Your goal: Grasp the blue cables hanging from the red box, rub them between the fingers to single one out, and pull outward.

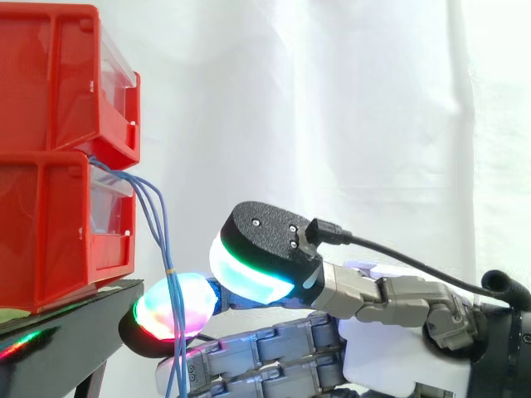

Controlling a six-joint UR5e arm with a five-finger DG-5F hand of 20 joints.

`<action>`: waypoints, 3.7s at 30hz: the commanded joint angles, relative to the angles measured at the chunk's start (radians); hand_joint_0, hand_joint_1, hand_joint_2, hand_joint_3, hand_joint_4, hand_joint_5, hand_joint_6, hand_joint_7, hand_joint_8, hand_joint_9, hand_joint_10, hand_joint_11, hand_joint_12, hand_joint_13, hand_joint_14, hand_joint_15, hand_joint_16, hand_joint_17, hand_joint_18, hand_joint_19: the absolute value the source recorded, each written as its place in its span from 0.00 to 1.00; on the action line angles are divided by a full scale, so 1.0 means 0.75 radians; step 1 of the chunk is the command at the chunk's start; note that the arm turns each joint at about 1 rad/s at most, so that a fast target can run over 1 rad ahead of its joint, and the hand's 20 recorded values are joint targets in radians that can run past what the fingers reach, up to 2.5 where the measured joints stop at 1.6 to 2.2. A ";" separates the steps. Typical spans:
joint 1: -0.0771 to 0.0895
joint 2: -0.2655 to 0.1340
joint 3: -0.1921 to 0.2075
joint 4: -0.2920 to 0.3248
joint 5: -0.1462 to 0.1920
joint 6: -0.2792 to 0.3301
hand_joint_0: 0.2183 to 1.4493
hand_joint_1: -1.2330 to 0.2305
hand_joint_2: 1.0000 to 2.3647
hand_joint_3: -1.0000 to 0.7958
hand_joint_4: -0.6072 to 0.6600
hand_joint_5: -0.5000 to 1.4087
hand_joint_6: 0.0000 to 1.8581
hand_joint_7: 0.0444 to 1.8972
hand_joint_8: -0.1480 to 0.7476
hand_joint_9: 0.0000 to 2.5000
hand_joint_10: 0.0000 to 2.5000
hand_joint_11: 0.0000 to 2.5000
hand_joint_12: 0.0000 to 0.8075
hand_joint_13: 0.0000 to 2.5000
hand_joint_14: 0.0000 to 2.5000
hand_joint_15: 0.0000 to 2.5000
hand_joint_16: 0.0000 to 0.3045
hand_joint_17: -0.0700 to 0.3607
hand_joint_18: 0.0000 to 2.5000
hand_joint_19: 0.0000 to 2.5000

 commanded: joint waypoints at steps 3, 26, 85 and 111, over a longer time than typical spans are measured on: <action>0.012 0.000 -0.001 -0.010 -0.008 0.088 0.24 0.37 0.00 0.28 0.68 0.20 0.27 0.55 0.43 0.27 0.01 0.21 0.51 0.21 0.01 0.21 0.19 0.46 0.16 0.24; 0.038 0.000 0.005 -0.079 -0.059 0.293 0.28 0.35 0.00 0.30 0.66 0.21 0.27 0.61 0.44 0.29 0.01 0.22 0.49 0.23 0.01 0.22 0.18 0.45 0.18 0.25; 0.069 0.006 0.158 -0.406 -0.237 0.847 0.32 0.34 0.02 0.43 0.59 0.16 0.45 0.49 0.46 0.32 0.01 0.26 0.49 0.31 0.01 0.27 0.17 0.44 0.24 0.27; 0.036 0.086 0.160 -0.646 -0.280 0.853 0.27 0.40 0.01 0.34 0.60 0.18 0.41 0.51 0.46 0.35 0.01 0.26 0.50 0.32 0.01 0.27 0.18 0.45 0.25 0.28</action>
